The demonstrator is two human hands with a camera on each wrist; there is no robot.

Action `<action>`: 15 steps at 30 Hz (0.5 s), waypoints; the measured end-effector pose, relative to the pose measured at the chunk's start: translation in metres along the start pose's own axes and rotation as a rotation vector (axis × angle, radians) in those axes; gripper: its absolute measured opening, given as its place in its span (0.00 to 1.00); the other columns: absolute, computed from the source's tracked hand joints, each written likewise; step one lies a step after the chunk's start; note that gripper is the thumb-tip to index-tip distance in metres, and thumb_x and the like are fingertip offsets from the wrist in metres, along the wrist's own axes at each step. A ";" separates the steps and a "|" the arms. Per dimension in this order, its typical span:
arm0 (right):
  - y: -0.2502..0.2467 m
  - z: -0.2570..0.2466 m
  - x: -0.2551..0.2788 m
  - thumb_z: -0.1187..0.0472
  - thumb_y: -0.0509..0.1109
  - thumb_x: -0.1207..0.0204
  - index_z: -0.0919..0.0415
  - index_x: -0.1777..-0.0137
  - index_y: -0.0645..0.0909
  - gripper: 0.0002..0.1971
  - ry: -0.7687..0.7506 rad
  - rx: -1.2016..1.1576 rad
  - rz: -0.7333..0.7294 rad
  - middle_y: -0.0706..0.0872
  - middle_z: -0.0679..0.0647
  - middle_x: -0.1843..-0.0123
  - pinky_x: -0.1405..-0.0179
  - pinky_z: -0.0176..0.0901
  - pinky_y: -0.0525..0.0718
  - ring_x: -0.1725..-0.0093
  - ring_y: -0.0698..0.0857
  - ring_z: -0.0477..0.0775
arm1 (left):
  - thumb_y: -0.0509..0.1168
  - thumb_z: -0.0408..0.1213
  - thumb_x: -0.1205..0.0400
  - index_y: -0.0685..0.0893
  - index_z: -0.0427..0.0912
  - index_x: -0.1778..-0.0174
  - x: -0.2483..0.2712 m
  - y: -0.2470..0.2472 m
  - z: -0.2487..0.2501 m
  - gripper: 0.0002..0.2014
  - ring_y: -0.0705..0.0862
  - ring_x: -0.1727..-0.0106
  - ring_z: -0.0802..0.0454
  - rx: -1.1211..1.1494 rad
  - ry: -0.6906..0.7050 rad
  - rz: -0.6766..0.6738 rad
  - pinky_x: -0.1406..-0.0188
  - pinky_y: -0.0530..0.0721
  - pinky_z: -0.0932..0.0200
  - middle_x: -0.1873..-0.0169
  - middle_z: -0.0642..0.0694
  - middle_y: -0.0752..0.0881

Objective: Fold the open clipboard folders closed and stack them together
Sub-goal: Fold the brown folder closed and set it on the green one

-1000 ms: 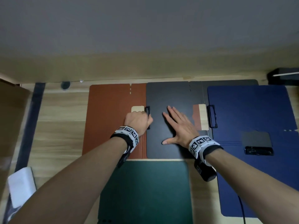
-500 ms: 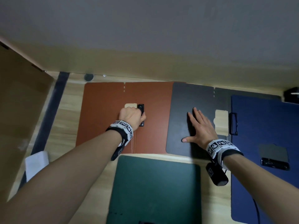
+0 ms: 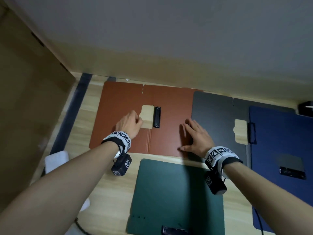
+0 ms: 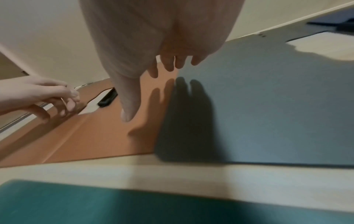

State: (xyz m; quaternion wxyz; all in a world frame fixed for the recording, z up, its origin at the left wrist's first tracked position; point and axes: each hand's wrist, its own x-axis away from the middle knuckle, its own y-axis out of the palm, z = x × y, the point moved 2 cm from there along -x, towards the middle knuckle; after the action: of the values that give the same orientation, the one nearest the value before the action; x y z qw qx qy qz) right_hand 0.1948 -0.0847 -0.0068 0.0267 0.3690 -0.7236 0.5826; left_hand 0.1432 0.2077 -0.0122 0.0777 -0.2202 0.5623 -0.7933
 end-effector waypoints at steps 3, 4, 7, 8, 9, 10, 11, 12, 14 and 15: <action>0.013 -0.027 -0.002 0.37 0.78 0.35 0.48 0.13 0.46 0.57 -0.002 -0.006 -0.043 0.40 0.48 0.11 0.16 0.56 0.49 0.13 0.46 0.55 | 0.63 0.46 0.18 0.79 0.44 0.42 0.013 -0.009 -0.053 0.12 0.81 0.41 0.42 0.060 -0.177 0.021 0.48 0.80 0.47 0.43 0.44 0.81; 0.017 -0.033 -0.003 0.39 0.79 0.34 0.48 0.13 0.45 0.57 0.004 -0.001 -0.053 0.39 0.49 0.11 0.15 0.56 0.50 0.13 0.46 0.55 | 0.65 0.45 0.19 0.78 0.42 0.39 0.015 -0.013 -0.071 0.16 0.79 0.37 0.41 0.053 -0.229 0.023 0.42 0.80 0.45 0.39 0.42 0.80; 0.027 -0.041 -0.005 0.41 0.78 0.33 0.48 0.13 0.41 0.58 0.037 0.018 -0.065 0.34 0.49 0.12 0.16 0.56 0.50 0.13 0.40 0.53 | 0.69 0.50 0.21 0.75 0.37 0.30 0.025 -0.021 -0.116 0.28 0.72 0.28 0.36 0.044 -0.413 0.025 0.29 0.73 0.41 0.31 0.35 0.75; 0.028 -0.042 -0.004 0.41 0.78 0.33 0.48 0.13 0.40 0.59 0.053 0.015 -0.065 0.33 0.48 0.12 0.16 0.56 0.50 0.13 0.38 0.53 | 0.70 0.52 0.22 0.73 0.36 0.28 0.029 -0.022 -0.124 0.32 0.70 0.26 0.36 0.073 -0.470 0.021 0.28 0.72 0.40 0.29 0.34 0.73; 0.030 -0.043 -0.004 0.41 0.78 0.33 0.48 0.13 0.39 0.59 0.065 0.012 -0.064 0.33 0.48 0.13 0.16 0.57 0.50 0.13 0.37 0.53 | 0.71 0.53 0.22 0.71 0.35 0.27 0.033 -0.022 -0.129 0.34 0.69 0.25 0.35 0.103 -0.507 0.016 0.27 0.71 0.40 0.28 0.34 0.71; 0.032 -0.045 -0.004 0.42 0.79 0.33 0.48 0.13 0.38 0.59 0.072 0.014 -0.061 0.33 0.48 0.12 0.16 0.58 0.50 0.13 0.37 0.53 | 0.71 0.54 0.23 0.71 0.35 0.27 0.035 -0.022 -0.131 0.35 0.69 0.24 0.35 0.131 -0.523 0.020 0.27 0.70 0.40 0.27 0.34 0.71; 0.033 -0.047 -0.005 0.42 0.79 0.33 0.48 0.13 0.38 0.59 0.077 0.021 -0.056 0.33 0.49 0.12 0.17 0.58 0.51 0.13 0.37 0.54 | 0.73 0.54 0.24 0.72 0.35 0.28 0.037 -0.020 -0.132 0.36 0.70 0.25 0.34 0.165 -0.538 0.025 0.26 0.70 0.40 0.28 0.33 0.72; 0.032 -0.048 -0.005 0.43 0.79 0.32 0.49 0.13 0.38 0.59 0.082 0.029 -0.053 0.34 0.50 0.12 0.17 0.59 0.51 0.13 0.38 0.54 | 0.74 0.55 0.26 0.73 0.35 0.28 0.037 -0.018 -0.133 0.37 0.71 0.26 0.34 0.212 -0.555 0.029 0.26 0.71 0.41 0.29 0.33 0.73; 0.032 -0.052 -0.007 0.46 0.80 0.32 0.50 0.13 0.39 0.59 0.089 0.037 -0.059 0.35 0.51 0.12 0.17 0.59 0.53 0.13 0.38 0.56 | 0.75 0.58 0.29 0.76 0.36 0.29 0.035 -0.018 -0.137 0.39 0.75 0.28 0.34 0.305 -0.599 0.024 0.28 0.74 0.41 0.30 0.33 0.77; 0.032 -0.053 -0.008 0.48 0.80 0.31 0.51 0.13 0.40 0.58 0.092 0.037 -0.065 0.35 0.52 0.12 0.17 0.59 0.54 0.13 0.39 0.57 | 0.75 0.60 0.31 0.78 0.36 0.31 0.033 -0.018 -0.140 0.40 0.77 0.29 0.34 0.350 -0.614 0.013 0.30 0.76 0.40 0.32 0.34 0.80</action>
State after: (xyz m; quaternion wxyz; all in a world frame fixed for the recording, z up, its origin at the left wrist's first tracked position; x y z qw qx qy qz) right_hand 0.1616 -0.0333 -0.0197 0.0722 0.3656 -0.6985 0.6109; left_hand 0.0545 0.3219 -0.0244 0.2847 -0.4284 0.3697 -0.7738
